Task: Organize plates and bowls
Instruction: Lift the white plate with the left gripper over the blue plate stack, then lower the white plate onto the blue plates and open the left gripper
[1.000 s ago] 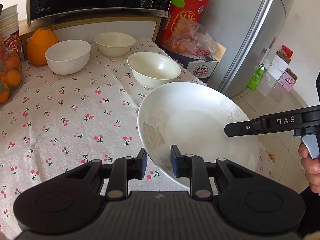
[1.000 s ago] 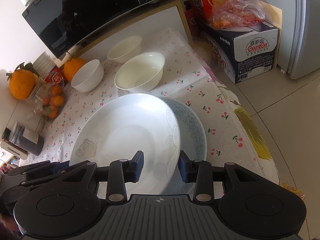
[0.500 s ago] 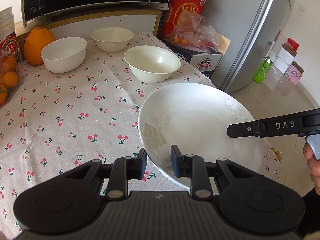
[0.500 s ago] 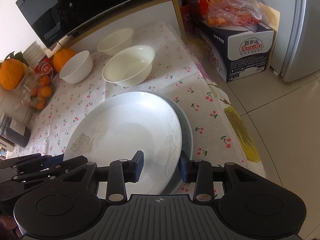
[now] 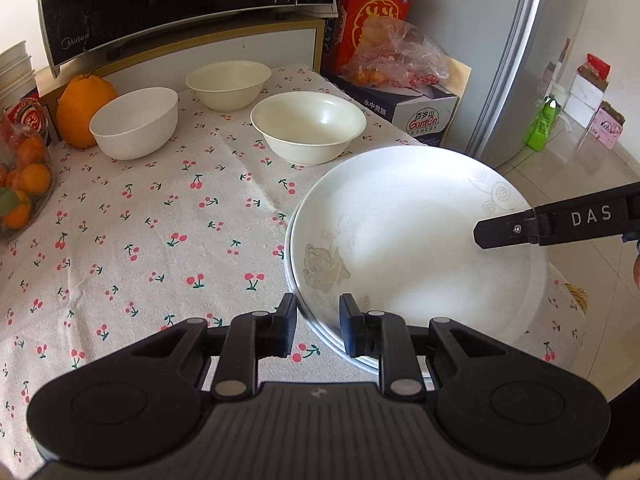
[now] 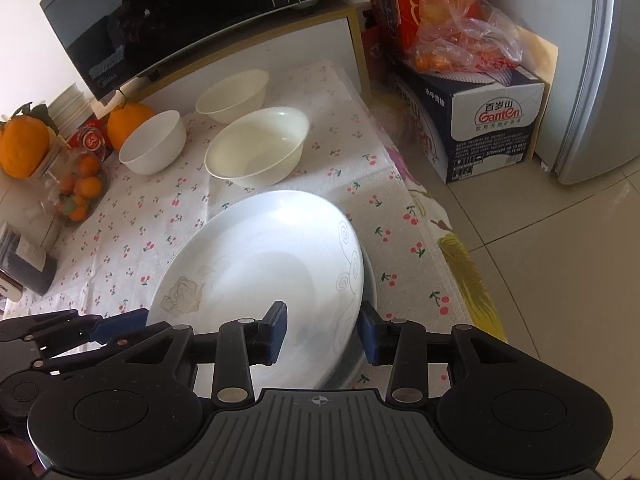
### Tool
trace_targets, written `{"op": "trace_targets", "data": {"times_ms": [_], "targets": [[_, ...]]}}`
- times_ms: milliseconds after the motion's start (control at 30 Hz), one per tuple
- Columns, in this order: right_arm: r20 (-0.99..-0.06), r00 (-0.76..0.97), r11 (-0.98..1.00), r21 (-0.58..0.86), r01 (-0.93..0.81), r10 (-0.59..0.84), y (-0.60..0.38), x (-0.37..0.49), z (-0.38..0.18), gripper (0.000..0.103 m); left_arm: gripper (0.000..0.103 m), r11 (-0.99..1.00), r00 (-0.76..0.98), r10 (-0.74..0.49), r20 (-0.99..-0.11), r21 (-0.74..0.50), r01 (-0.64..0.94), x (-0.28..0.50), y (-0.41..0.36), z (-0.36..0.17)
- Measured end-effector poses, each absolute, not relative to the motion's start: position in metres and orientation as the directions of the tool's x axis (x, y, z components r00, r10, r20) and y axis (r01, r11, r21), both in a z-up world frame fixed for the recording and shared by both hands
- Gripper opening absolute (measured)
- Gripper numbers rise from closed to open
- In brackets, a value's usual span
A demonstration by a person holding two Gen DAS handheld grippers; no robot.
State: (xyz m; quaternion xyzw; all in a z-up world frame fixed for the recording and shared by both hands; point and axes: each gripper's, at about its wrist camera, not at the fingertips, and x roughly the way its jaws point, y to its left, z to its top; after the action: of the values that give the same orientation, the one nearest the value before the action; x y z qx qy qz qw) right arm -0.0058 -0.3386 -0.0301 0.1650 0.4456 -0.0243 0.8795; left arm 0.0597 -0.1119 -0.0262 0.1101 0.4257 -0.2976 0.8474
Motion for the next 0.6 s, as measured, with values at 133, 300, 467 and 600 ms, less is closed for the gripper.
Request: {"op": "trace_targets", "data": {"times_ms": [133,300,467,600], "targets": [[-0.796,0.595,0.945,0.27,0.186,0.111,-0.339,-0.005,-0.031,0.039,0.021,0.799,0.454,-0.412,-0.79,-0.074,0.597,0.061,-0.111,-0.027],[-0.801,0.59,0.951,0.253,0.175,0.104,-0.338,-0.004,-0.03,0.039,0.021,0.798,0.454,-0.412,-0.79,-0.072,0.598,0.06,-0.112,-0.027],[-0.772,0.633,0.973,0.185,0.135,0.059,-0.33,-0.007,-0.02,0.057,0.024,0.797,0.445,-0.424,-0.789,-0.091,0.597,0.062,-0.111,-0.028],[-0.754,0.654,0.978,0.177,0.113,0.061,-0.329,-0.006,-0.015,0.063,0.024,0.795,0.445,-0.423,-0.789,-0.088,0.6,0.062,-0.112,-0.028]]}}
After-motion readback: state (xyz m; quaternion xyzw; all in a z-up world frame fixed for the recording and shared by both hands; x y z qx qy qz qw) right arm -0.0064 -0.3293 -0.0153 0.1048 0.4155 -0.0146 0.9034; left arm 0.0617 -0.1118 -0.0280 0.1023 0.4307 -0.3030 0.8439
